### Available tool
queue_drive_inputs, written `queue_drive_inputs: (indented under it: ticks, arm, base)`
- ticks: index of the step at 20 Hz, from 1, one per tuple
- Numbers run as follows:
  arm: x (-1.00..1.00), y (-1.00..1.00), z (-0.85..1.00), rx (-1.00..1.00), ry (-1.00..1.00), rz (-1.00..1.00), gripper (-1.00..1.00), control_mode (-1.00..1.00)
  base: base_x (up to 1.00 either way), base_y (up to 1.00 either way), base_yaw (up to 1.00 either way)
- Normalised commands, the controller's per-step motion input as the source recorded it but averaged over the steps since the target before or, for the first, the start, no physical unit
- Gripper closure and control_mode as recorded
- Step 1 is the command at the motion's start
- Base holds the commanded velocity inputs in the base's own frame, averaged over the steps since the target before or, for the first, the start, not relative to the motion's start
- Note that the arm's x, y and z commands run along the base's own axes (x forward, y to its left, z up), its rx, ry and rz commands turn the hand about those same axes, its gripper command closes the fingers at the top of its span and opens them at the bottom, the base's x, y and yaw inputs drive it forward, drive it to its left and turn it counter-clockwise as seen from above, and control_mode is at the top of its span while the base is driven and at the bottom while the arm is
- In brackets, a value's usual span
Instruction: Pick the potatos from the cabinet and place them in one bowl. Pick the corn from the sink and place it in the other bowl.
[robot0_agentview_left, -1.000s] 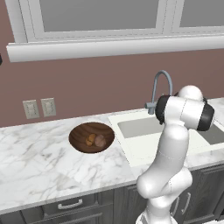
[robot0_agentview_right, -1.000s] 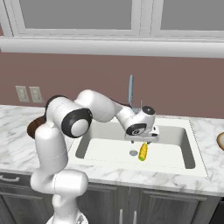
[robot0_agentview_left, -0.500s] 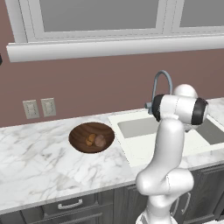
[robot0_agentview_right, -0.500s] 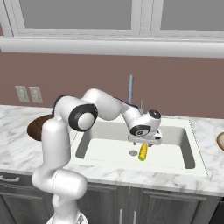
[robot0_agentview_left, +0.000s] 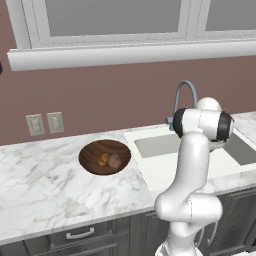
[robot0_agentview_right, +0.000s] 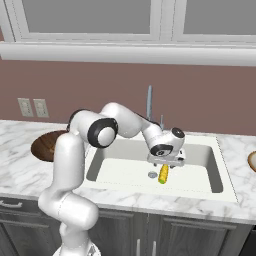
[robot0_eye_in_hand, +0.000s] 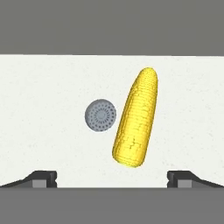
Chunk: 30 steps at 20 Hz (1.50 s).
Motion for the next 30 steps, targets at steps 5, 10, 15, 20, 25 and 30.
queue_drive_inputs:
  ticks: [5, 10, 15, 20, 25, 30]
  arm:
    - [0.03, 0.0, -0.37, -0.04, 0.0, -0.01, -1.0, -1.0]
    - [0.0, 0.0, -0.13, -0.03, 0.0, -0.1, -1.0, -1.0]
    - [0.02, 0.0, -0.03, -0.01, -0.04, -0.17, -1.0, -1.0]
    - [0.04, 0.14, -0.27, -0.08, -0.08, -0.12, -1.0, -1.0]
    - [0.0, 0.18, -0.25, -0.05, -0.07, 0.0, -1.0, -1.0]
    - [0.0, -0.13, -0.09, -0.04, -0.02, 0.0, -1.0, -1.0]
  base:
    - [0.0, 0.0, 0.0]
    - [0.0, 0.0, 0.0]
    - [0.0, 0.0, 0.0]
    - [0.0, 0.0, 0.0]
    - [0.0, 0.0, 0.0]
    - [0.0, 0.0, 0.0]
